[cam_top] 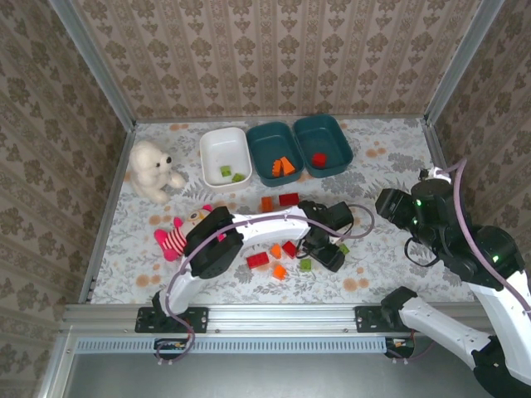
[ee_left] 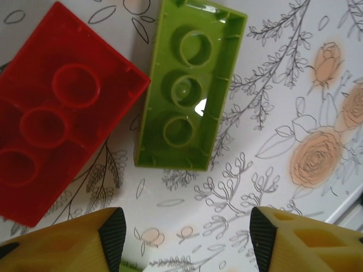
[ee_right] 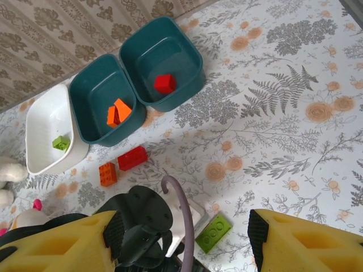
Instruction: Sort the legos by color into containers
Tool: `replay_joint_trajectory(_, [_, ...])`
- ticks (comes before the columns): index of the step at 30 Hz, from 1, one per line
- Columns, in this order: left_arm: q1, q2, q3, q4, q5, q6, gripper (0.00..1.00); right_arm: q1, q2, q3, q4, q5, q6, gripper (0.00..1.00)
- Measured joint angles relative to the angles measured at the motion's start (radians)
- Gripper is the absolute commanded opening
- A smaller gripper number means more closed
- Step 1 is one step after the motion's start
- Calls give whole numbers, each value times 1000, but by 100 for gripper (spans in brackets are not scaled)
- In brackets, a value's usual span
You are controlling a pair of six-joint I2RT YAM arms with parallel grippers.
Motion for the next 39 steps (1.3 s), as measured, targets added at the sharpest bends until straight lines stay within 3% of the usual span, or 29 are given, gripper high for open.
replay_joint_trajectory(17, [-26,133,190,-69,-142,40,68,-2,0,0,-7,0,0,63])
replay_joint_trajectory(32, [-74,204,300,-158,-290,103,48,-2,13,0,-7,0,0,63])
replay_joint_trajectory(39, [-90,224,330,-174,-319,114,57,-2,22,0,-7,0,-1,63])
